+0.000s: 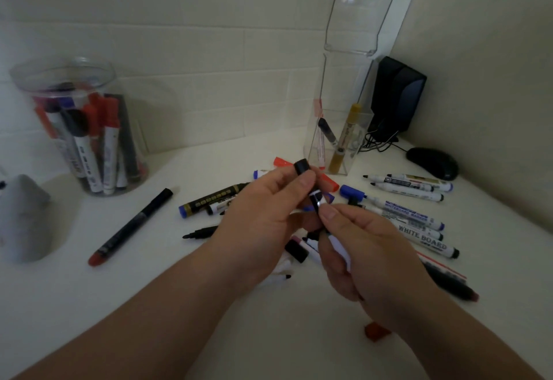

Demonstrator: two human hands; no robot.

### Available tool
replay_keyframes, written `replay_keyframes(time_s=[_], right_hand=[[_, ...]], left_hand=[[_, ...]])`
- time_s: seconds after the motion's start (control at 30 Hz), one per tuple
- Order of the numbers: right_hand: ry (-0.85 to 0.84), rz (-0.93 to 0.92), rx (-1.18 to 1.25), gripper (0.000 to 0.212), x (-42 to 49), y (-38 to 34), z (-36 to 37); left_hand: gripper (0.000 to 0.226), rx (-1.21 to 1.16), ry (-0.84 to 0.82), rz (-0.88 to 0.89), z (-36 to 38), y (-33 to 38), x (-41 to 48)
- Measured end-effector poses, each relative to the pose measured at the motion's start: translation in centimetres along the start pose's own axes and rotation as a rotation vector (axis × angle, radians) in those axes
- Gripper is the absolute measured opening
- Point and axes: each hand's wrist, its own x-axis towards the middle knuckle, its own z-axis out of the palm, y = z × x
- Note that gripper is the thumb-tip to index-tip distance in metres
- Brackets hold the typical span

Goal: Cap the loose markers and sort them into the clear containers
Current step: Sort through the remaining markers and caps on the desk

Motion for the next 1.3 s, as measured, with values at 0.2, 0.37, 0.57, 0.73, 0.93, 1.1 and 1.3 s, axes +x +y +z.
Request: replay_keyframes(time_s=[0.2,0.37,0.57,0.73,0.93,1.1,1.3], right_hand=[[0.039,-0.115,-0.118,0.053,0.1,0.6,-0.4],[0.005,-0.110,-0.143,0.046,-0.2,0.5,-0.3],[-0.064,-0.083,-0.523,0.032,-1.1,-0.1,-0.3],[-0.066,-0.209,-0.944,0.032,-1.6,0.3,0.4],[-0.068,-0.168,-0.865,0.034,-2.0,0.1,0.8],[-0.116,-0.072,-0.714,0.032,-1.4,-0.1,0.3],[-0.097,-0.132,-0.775,0.024,-0.3,0.3,0.0]], left_hand=[[0.028,0.076,-0.052,-0.025,-0.4,0.0,0.0],[0.034,0.019,-0.019,0.041,-0.4,0.4,0.1],[0.056,0.440,0.133,0.185,-1.2,1.8,0.1],[0.077,0.848,-0.041,0.017,-1.2,1.7,-0.1],[0.059,0.995,-0.038,0.255,-1.4,1.5,0.2],[0.050,0.986,-0.082,0.342,-2.0,0.9,0.3],[0.064,0.631,0.149,0.278,-1.8,0.1,0.8]])
